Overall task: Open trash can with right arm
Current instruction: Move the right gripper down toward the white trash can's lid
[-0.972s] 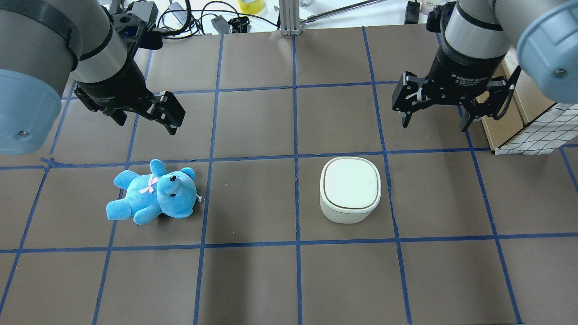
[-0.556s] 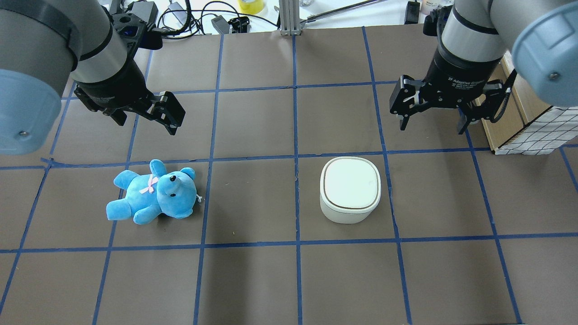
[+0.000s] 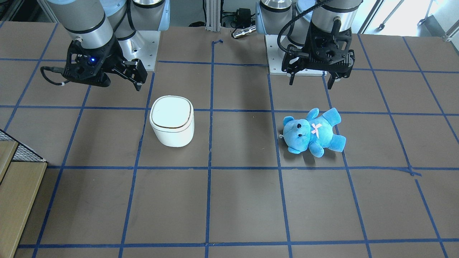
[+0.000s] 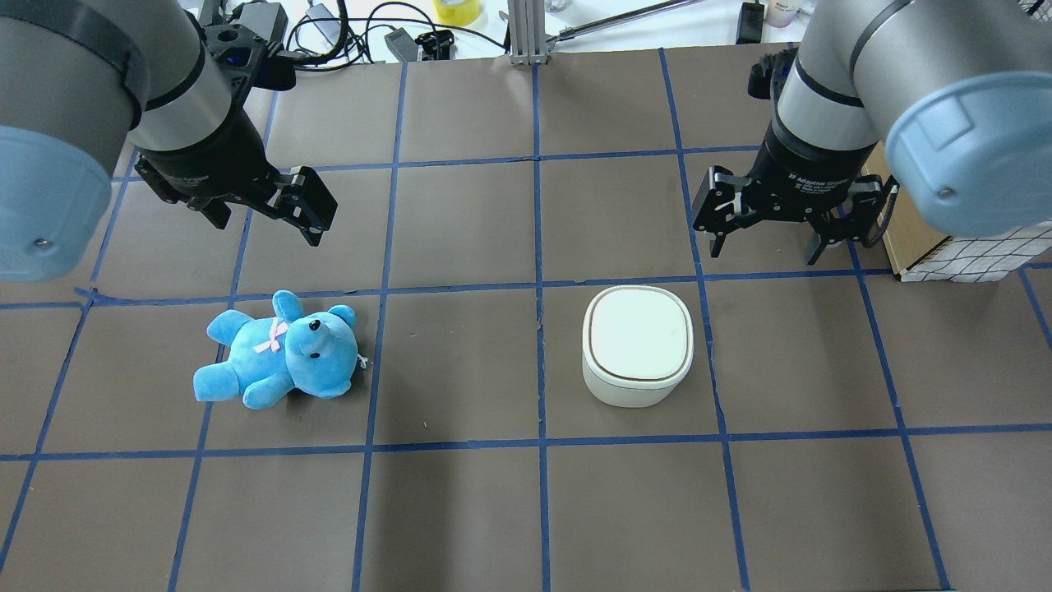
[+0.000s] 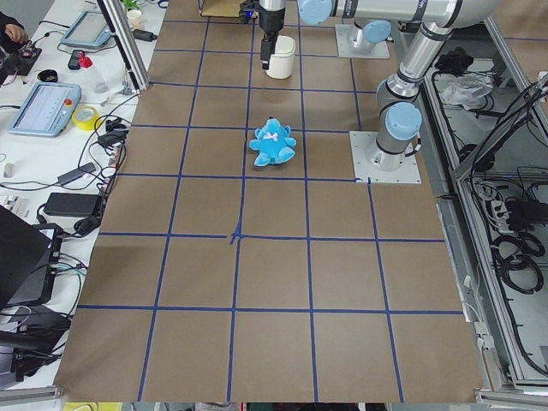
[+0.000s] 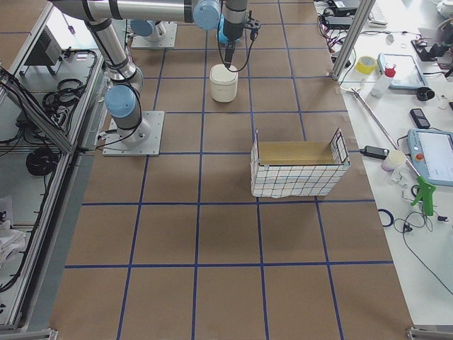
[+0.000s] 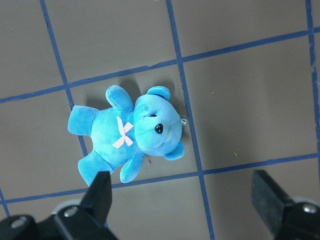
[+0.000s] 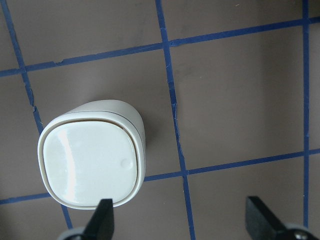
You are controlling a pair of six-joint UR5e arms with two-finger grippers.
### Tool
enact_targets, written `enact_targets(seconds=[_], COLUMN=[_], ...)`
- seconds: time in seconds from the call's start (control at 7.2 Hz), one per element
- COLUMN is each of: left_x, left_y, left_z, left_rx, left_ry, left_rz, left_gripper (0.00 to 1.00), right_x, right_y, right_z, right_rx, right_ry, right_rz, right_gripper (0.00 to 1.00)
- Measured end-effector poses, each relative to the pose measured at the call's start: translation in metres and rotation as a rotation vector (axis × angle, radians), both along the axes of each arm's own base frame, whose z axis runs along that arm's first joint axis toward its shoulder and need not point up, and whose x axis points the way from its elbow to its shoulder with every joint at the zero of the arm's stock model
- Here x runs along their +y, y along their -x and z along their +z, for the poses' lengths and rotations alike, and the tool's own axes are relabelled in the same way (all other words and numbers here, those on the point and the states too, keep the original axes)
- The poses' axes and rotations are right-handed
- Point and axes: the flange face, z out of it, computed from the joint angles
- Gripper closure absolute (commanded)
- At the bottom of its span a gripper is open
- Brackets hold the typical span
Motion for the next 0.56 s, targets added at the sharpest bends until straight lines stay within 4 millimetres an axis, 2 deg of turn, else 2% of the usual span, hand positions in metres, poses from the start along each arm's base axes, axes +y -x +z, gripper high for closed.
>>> enact_targets(seconds=[0.14,0.28,0.42,0.56], left_x=[0.000,0.000,0.000,0.000], left_y=[0.000,0.000,0.000,0.000], left_z=[0.000,0.000,0.000,0.000], left_rx=[0.000,0.000,0.000,0.000], left_ry=[0.000,0.000,0.000,0.000], left_rz=[0.000,0.000,0.000,0.000], left_gripper=[0.00,0.00,0.00,0.00], right_x=[0.001,0.001,0.001,0.001], right_y=[-0.002,-0.007,-0.014,-0.022], right_z=[-0.011,-0.022,-0.033,-0.044], right_rx=[-0.010,-0.024,-0.044,-0.058], right_ry=[-0.012,-0.025,-0.039,-0.057], right_rz=[0.003,0.007,0.014,0.024], right_gripper=[0.48,0.74,0.96,1.00])
